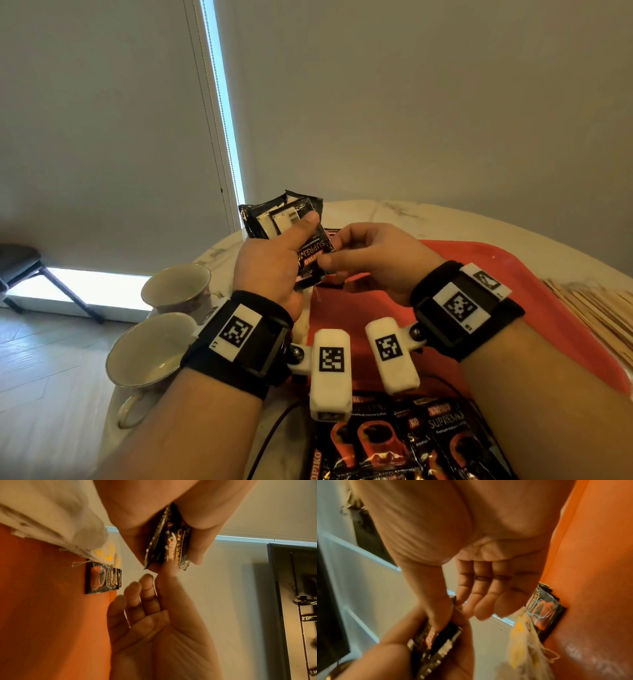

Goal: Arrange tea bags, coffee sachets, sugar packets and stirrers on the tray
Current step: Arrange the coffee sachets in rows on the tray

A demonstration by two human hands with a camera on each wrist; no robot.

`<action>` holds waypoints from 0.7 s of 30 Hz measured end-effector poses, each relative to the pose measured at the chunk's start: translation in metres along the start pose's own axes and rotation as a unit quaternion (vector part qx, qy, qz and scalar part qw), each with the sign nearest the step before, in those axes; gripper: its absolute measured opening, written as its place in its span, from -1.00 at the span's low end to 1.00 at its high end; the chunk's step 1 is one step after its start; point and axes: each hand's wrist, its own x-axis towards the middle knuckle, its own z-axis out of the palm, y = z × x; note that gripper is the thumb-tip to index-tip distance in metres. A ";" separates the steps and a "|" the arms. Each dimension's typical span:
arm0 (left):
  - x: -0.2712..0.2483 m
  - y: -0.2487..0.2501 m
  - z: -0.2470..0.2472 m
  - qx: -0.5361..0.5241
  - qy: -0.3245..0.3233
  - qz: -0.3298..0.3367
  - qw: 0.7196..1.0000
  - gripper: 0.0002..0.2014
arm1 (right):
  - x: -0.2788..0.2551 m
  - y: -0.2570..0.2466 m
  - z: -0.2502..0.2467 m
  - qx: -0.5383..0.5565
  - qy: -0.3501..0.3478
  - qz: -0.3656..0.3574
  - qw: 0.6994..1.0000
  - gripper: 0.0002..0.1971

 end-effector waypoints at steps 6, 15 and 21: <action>-0.003 0.004 0.002 -0.036 -0.006 0.007 0.999 -0.61 | 0.009 0.004 -0.001 0.119 0.033 -0.046 0.991 -0.86; -0.005 0.004 0.002 -0.019 -0.016 0.004 1.000 -0.53 | 0.012 0.004 -0.009 0.155 0.102 -0.086 0.979 -0.83; -0.004 0.006 0.002 -0.053 -0.019 -0.041 0.998 -0.47 | 0.016 0.005 -0.013 0.188 0.133 -0.169 0.958 -0.77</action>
